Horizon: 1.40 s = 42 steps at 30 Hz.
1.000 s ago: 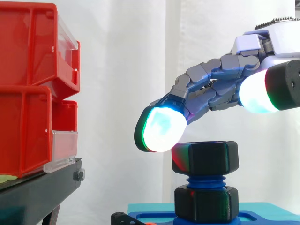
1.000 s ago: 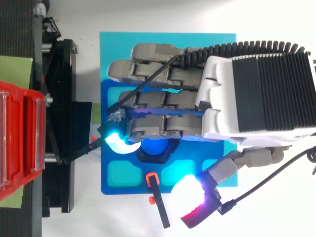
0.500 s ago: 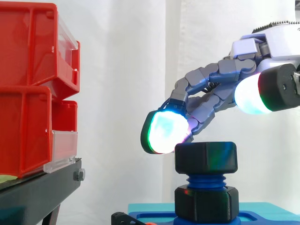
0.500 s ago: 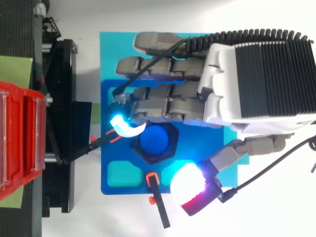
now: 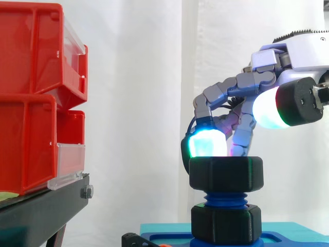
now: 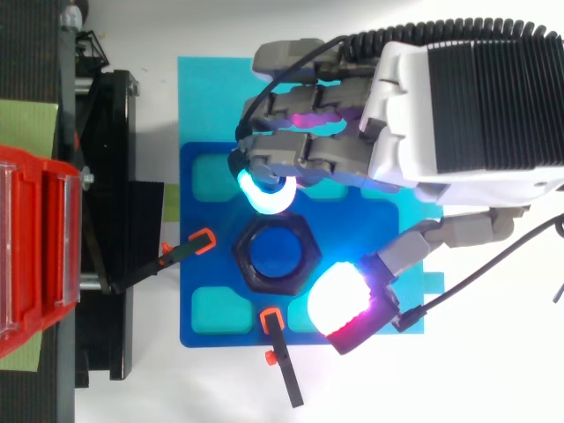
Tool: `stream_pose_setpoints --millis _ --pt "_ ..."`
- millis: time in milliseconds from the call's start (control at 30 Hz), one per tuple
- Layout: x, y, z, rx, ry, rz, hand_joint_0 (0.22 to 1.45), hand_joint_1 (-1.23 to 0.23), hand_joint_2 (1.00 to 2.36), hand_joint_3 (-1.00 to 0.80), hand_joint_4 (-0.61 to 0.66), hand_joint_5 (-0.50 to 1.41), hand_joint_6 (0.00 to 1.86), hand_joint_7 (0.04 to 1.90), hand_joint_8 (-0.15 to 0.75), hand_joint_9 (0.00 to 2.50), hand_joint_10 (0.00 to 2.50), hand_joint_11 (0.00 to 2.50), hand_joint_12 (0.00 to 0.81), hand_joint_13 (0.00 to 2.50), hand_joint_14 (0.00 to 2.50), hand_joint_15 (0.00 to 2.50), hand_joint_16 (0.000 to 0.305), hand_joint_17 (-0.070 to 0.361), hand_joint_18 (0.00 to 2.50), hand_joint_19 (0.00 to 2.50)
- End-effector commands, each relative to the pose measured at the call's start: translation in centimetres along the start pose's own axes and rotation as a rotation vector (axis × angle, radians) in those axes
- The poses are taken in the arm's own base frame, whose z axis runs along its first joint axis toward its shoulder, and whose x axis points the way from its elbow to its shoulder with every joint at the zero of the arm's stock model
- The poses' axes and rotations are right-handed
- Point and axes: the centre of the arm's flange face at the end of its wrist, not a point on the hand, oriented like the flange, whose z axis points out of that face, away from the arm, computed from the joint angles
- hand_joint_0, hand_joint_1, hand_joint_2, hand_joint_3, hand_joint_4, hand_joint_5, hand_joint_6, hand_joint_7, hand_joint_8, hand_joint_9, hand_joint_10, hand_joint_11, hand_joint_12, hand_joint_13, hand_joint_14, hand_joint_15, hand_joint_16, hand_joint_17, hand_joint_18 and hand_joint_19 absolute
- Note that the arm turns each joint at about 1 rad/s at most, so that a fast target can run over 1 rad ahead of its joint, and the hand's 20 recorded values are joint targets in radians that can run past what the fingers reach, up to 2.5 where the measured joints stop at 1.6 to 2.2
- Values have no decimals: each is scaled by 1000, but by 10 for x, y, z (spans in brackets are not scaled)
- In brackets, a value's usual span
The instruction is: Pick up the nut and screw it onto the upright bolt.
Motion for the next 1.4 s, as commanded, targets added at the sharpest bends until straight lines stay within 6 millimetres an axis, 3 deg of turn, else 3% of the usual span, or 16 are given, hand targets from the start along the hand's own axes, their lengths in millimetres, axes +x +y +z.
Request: stream_pose_setpoints --millis 0,267,400,633,767,900,1033,1200,1367 --pt "-1 -3 -1 3 1 -2 516 -370 1000 -500 167 50 505 1260 250 1278 2 49 274 699 0 0 26 59 366 0" --pt "-3 -7 -3 6 6 -1 524 -396 1000 -500 115 99 504 1363 139 1693 4 127 217 967 0 0 19 42 653 0" --pt "-8 -7 -1 7 -2 -1 524 -401 1000 -500 100 108 502 1410 134 1809 6 178 190 1090 0 0 15 35 802 3" --pt "-27 -6 -3 17 24 0 513 -406 1000 -500 80 109 502 1431 165 1848 8 200 194 1157 0 0 15 33 845 29" --pt "-40 -7 -4 28 40 0 501 -395 1000 -500 158 45 505 1237 247 1675 10 244 243 1080 0 8 22 50 725 22" --pt "-56 -1 -3 27 37 0 495 -393 1000 -500 241 -38 505 942 265 1470 8 219 297 957 0 18 30 67 669 48" --pt "-75 4 -1 23 25 -5 484 -396 1000 -500 222 -94 504 834 264 1309 7 195 325 852 0 4 36 81 613 59" --pt "-69 7 0 18 30 -18 464 -393 1000 -500 172 -157 502 712 260 965 1 65 358 645 0 0 47 105 506 107" --pt "-41 8 3 -3 14 -18 450 -393 1000 -500 130 -183 501 642 242 738 0 0 372 418 0 0 50 112 228 6"
